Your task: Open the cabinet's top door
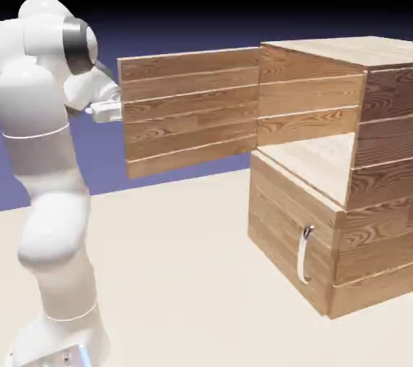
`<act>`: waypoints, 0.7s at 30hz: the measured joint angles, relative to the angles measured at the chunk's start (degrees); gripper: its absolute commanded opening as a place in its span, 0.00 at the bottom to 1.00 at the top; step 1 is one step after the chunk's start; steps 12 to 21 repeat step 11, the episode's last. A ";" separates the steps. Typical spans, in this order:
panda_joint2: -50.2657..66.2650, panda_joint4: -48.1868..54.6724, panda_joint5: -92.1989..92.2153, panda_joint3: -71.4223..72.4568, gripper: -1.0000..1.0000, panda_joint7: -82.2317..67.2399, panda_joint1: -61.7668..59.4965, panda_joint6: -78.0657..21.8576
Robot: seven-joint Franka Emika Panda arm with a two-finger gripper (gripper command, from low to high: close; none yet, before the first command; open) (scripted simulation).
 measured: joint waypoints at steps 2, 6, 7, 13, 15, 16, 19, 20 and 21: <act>-3.19 0.59 1.10 2.84 0.00 -1.96 -4.11 1.48; -10.82 3.42 4.15 8.21 0.00 -6.50 -12.44 3.85; -12.67 4.48 5.02 9.49 0.00 -7.55 -14.51 4.11; -20.37 10.24 8.74 14.22 0.00 -11.89 -22.82 3.91; -20.37 10.24 8.74 14.22 0.00 -11.89 -22.82 3.91; -20.37 10.24 8.74 14.22 0.00 -11.89 -22.82 3.91; -20.37 10.24 8.74 14.22 0.00 -11.89 -22.82 3.91; -20.37 10.24 8.74 14.22 0.00 -11.89 -22.82 3.91; -20.37 10.24 8.74 14.22 0.00 -11.89 -22.82 3.91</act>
